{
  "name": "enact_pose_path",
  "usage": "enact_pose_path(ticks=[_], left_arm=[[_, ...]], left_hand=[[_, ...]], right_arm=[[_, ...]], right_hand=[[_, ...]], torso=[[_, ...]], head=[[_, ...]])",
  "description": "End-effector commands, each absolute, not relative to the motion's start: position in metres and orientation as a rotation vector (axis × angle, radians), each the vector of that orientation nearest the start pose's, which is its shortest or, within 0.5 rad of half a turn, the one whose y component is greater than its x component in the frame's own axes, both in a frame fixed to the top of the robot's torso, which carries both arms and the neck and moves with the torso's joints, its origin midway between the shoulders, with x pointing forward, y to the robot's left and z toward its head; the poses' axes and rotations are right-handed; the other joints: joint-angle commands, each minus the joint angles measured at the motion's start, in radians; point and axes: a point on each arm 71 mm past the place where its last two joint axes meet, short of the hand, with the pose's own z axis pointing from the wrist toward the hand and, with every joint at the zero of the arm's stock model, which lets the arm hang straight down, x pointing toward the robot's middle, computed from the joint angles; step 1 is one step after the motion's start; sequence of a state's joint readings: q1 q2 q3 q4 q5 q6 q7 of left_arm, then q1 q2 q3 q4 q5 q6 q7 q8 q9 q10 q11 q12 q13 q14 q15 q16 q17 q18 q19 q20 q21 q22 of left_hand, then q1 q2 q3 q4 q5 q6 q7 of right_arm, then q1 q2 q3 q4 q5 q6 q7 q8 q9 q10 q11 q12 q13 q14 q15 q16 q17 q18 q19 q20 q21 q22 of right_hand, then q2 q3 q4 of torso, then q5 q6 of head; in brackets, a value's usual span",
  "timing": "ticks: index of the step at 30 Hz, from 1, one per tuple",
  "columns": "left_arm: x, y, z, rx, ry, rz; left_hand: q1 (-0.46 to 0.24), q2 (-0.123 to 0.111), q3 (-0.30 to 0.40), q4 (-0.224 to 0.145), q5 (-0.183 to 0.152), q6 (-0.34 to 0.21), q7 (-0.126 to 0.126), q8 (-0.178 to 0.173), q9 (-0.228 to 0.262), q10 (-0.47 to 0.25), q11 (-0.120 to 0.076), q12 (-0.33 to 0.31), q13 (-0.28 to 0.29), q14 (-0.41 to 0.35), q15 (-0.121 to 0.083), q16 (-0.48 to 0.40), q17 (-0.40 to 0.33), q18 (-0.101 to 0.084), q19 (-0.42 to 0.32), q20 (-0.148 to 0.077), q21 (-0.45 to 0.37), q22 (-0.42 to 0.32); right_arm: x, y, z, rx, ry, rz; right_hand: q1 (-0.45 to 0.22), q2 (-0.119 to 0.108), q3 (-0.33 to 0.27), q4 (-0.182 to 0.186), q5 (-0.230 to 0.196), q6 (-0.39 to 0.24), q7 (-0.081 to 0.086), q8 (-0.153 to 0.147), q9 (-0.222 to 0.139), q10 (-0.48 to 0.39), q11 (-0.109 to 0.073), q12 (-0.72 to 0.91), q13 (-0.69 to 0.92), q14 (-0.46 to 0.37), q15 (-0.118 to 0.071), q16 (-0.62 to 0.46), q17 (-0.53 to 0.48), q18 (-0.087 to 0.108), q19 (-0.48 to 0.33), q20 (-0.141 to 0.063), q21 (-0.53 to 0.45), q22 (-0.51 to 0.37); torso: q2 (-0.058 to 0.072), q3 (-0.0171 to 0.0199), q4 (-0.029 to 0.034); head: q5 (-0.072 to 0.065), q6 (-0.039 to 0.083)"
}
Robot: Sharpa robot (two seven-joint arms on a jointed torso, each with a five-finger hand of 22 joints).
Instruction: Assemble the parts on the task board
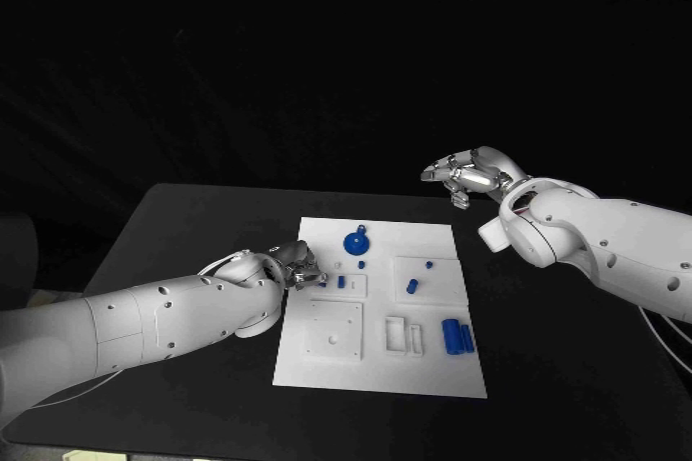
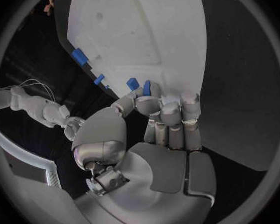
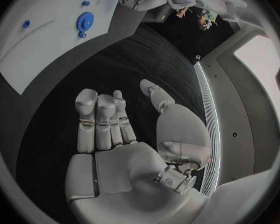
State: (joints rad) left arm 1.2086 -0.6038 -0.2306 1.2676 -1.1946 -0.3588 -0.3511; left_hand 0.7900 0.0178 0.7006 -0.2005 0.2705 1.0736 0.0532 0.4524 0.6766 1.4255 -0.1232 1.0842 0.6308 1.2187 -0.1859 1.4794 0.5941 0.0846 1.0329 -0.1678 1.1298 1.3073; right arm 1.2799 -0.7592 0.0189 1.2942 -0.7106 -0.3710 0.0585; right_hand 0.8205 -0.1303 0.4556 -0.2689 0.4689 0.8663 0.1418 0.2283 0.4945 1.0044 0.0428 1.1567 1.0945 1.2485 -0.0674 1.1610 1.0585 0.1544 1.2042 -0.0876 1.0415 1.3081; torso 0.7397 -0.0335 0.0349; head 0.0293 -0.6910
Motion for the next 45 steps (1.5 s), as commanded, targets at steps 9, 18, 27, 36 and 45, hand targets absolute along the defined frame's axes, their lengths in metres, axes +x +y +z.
enact_pose_path(ticks=[9,18,27,36,45], left_arm=[[0.5011,0.1769,-0.2817,-0.164,2.019,-0.392],[0.5008,0.1777,-0.2827,-0.155,2.033,-0.388],[0.5011,0.1788,-0.2827,-0.159,2.032,-0.379],[0.5012,0.1806,-0.2825,-0.153,2.029,-0.364],[0.502,0.1833,-0.282,-0.161,2.019,-0.358]], left_hand=[[0.004,-0.022,0.003,-0.005,-0.006,0.169,-0.082,0.002,-0.006,-0.024,-0.016,0.006,-0.002,0.04,-0.045,0.006,-0.001,0.01,-0.006,-0.104,0.005,0.013],[-0.019,-0.002,-0.004,-0.003,0.059,0.173,-0.082,0.008,-0.011,-0.026,-0.016,0.013,-0.002,0.039,-0.042,0.011,0.0,0.009,-0.009,-0.102,0.007,0.014],[-0.037,0.037,0.003,-0.035,0.141,0.175,-0.084,0.014,-0.015,-0.027,-0.017,0.02,-0.002,0.039,-0.04,0.016,0.001,0.009,-0.011,-0.102,0.01,0.015],[-0.032,0.038,0.011,-0.048,0.144,0.174,-0.085,0.015,-0.017,-0.028,-0.018,0.022,-0.002,0.039,-0.04,0.017,0.001,0.01,-0.01,-0.103,0.011,0.015],[0.0,0.01,0.022,-0.049,0.132,0.173,-0.085,0.018,-0.02,-0.028,-0.018,0.022,-0.006,0.041,-0.041,0.015,-0.002,0.012,-0.004,-0.105,0.013,0.012]], right_arm=[[0.5484,-0.2346,-0.1372,0.551,1.542,0.985],[0.5484,-0.2349,-0.1373,0.551,1.541,0.984],[0.5483,-0.2348,-0.1373,0.551,1.54,0.984],[0.5483,-0.2347,-0.1373,0.551,1.541,0.985],[0.5482,-0.2347,-0.1373,0.551,1.541,0.985]], right_hand=[[0.006,0.003,0.002,0.004,0.006,0.002,0.008,0.006,-0.001,-0.003,-0.006,0.005,-0.001,0.002,-0.006,0.001,-0.002,0.107,0.001,-0.005,-0.007,0.014],[0.004,0.003,0.002,0.006,0.013,0.002,0.008,0.007,-0.002,-0.003,-0.006,0.006,-0.003,0.002,-0.006,0.001,-0.002,0.107,0.001,-0.005,-0.007,0.014],[0.001,0.004,0.002,0.009,0.019,0.002,0.008,0.007,-0.002,-0.003,-0.006,0.007,-0.004,0.002,-0.006,0.001,-0.002,0.107,0.002,-0.005,-0.007,0.014],[0.001,0.004,0.002,0.01,0.023,0.002,0.008,0.007,-0.003,-0.003,-0.006,0.007,-0.005,0.002,-0.006,0.001,-0.002,0.107,0.002,-0.005,-0.007,0.014],[0.0,0.004,0.002,0.01,0.024,0.002,0.008,0.007,-0.003,-0.004,-0.006,0.008,-0.005,0.002,-0.006,0.001,-0.002,0.107,0.002,-0.005,-0.007,0.014]], torso=[[0.0,-0.0002,0.0003],[0.0,-0.0009,0.0009],[0.0,-0.0008,0.0007],[0.0,-0.0009,0.0005],[0.0,-0.0009,0.0]], head=[[-0.001,-0.002],[-0.002,-0.003],[-0.002,-0.003],[-0.001,-0.003],[-0.001,-0.002]])
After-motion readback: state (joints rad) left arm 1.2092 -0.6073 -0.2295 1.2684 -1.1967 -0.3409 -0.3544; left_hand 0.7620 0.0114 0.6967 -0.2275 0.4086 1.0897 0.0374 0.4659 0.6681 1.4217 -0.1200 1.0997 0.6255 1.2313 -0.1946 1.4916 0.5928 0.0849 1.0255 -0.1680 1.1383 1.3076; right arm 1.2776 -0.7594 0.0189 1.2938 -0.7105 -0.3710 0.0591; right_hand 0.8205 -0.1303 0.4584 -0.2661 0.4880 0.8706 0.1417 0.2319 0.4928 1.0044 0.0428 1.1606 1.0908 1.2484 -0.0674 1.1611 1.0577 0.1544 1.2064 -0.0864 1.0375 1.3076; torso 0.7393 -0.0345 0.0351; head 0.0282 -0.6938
